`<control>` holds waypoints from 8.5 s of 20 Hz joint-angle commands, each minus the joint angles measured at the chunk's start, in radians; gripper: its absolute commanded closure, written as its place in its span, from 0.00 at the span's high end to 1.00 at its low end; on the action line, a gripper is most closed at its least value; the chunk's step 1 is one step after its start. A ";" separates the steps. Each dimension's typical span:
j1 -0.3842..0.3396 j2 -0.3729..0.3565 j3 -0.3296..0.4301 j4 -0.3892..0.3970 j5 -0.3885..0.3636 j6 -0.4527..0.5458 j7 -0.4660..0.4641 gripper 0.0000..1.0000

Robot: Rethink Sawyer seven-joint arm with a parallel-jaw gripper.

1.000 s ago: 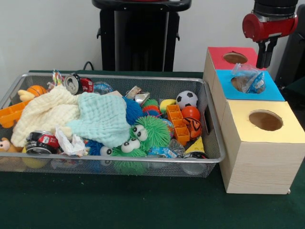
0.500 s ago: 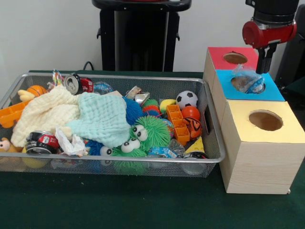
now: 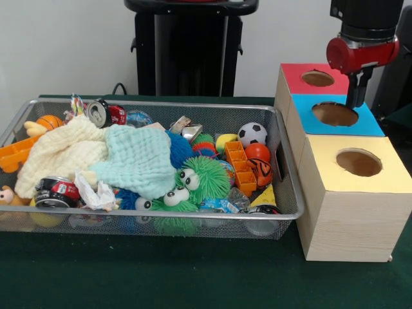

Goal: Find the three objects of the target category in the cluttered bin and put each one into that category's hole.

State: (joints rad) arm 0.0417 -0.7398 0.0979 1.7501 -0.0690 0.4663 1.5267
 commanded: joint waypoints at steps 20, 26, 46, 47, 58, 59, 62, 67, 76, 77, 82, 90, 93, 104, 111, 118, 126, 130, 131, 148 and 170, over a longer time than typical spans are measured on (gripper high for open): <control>-0.207 -0.079 0.104 0.014 0.004 0.193 -0.031 0.00; -0.297 -0.047 0.150 0.018 -0.036 0.138 -0.084 0.00; -0.364 0.140 0.145 -0.118 -0.200 -0.001 -0.023 0.00; -0.365 0.154 0.141 -0.128 -0.201 -0.009 -0.009 0.00; -0.399 0.213 0.108 -0.158 -0.137 -0.062 0.122 0.00; -0.398 0.213 0.102 -0.158 -0.125 -0.058 0.140 0.00; -0.396 0.212 0.082 -0.157 -0.091 -0.045 0.186 0.00; -0.389 0.214 0.059 -0.155 -0.050 -0.049 0.223 0.00; -0.307 0.220 -0.054 -0.208 0.079 0.025 0.336 0.00; -0.297 0.221 -0.066 -0.214 0.093 0.030 0.346 0.00; -0.255 0.227 -0.128 -0.246 0.181 0.065 0.399 0.00; -0.190 0.233 -0.214 -0.301 0.301 0.106 0.507 0.00; -0.184 0.236 -0.220 -0.302 0.331 0.088 0.528 0.00; -0.207 0.230 -0.204 -0.258 0.368 0.028 0.527 0.00; -0.223 0.246 -0.173 -0.205 0.322 -0.084 0.470 0.00; -0.217 0.287 -0.162 -0.184 0.310 -0.185 0.481 0.00; -0.186 0.298 -0.185 -0.181 0.329 -0.199 0.499 0.00; -0.180 0.295 -0.190 -0.184 0.333 -0.190 0.500 0.00; -0.178 0.292 -0.193 -0.182 0.335 -0.186 0.501 0.00; -0.133 0.270 -0.218 -0.159 0.366 -0.154 0.528 0.00; -0.164 0.283 -0.183 -0.150 0.343 -0.204 0.494 0.00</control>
State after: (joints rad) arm -0.0966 -0.4881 -0.1463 1.5279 0.2601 0.2884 1.8353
